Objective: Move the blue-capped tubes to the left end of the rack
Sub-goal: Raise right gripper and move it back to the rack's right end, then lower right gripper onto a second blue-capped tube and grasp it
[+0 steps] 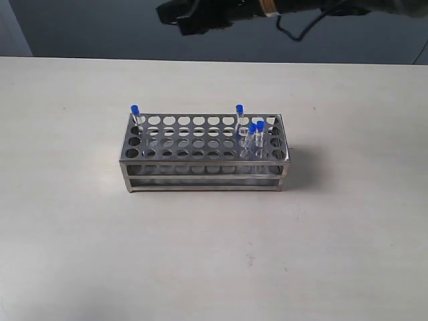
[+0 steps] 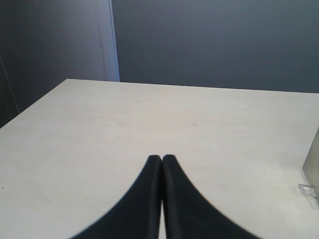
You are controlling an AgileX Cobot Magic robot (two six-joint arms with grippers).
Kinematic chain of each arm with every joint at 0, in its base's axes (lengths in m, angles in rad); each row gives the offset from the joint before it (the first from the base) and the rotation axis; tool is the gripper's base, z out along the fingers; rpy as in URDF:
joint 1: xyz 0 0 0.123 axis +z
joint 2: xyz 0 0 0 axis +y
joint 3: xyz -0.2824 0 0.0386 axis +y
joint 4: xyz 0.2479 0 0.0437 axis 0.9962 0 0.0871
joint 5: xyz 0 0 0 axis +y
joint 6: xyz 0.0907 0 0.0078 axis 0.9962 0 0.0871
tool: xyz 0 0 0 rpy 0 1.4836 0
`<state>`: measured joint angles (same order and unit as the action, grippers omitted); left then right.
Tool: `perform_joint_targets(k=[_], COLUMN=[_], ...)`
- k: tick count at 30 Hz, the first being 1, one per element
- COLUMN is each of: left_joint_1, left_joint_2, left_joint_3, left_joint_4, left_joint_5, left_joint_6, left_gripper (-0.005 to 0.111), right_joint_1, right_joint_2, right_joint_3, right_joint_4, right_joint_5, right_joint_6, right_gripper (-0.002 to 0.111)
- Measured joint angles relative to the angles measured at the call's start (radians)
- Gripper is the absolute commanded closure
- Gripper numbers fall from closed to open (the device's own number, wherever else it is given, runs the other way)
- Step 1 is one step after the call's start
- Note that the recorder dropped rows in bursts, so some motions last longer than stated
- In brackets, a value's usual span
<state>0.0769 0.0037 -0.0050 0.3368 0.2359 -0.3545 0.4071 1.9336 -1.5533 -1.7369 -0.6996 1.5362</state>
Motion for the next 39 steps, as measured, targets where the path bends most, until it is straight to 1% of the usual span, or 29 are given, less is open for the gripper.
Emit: perform_joint_targets(k=[3,5,8,11,13,15,16,20,21,30,36,39], left_joint_1=[0.0,0.0,0.0,0.0,0.0,0.0,0.0,0.0,0.0,0.0,0.0,0.0], left_joint_2=[0.0,0.0,0.0,0.0,0.0,0.0,0.0,0.0,0.0,0.0,0.0,0.0], left_joint_3=[0.0,0.0,0.0,0.0,0.0,0.0,0.0,0.0,0.0,0.0,0.0,0.0], left_joint_4=[0.0,0.0,0.0,0.0,0.0,0.0,0.0,0.0,0.0,0.0,0.0,0.0], left_joint_5=[0.0,0.0,0.0,0.0,0.0,0.0,0.0,0.0,0.0,0.0,0.0,0.0], left_joint_6=[0.0,0.0,0.0,0.0,0.0,0.0,0.0,0.0,0.0,0.0,0.0,0.0], left_gripper=[0.106,0.106,0.106,0.106,0.106,0.106,0.106,0.106,0.106,0.106,0.106,0.106], right_joint_1=[-0.046,-0.059,-0.063,-0.063,-0.063,-0.063,-0.063,-0.063,-0.063,-0.063,-0.063,-0.063], right_joint_2=[-0.045,-0.07,-0.109,-0.124,-0.124,-0.124,-0.122,-0.101,-0.097,-0.09,-0.09,-0.09], right_joint_3=[0.133,0.232,0.377,0.449,0.462,0.464,0.464,0.464,0.464,0.464,0.464,0.464], right_joint_4=[0.0,-0.004,-0.01,-0.014,-0.014,-0.014,-0.01,0.013,0.018,0.035,0.06,0.06], right_joint_5=[-0.024,0.001,0.133,0.279,0.343,0.369,0.377,0.386,0.386,0.384,0.312,0.313], right_joint_6=[0.002,-0.004,-0.035,-0.055,-0.06,-0.061,-0.062,-0.064,-0.064,-0.067,-0.067,-0.073], right_gripper=[0.071,0.071,0.071,0.071,0.071,0.07,0.068,0.05,0.048,0.051,0.051,0.051])
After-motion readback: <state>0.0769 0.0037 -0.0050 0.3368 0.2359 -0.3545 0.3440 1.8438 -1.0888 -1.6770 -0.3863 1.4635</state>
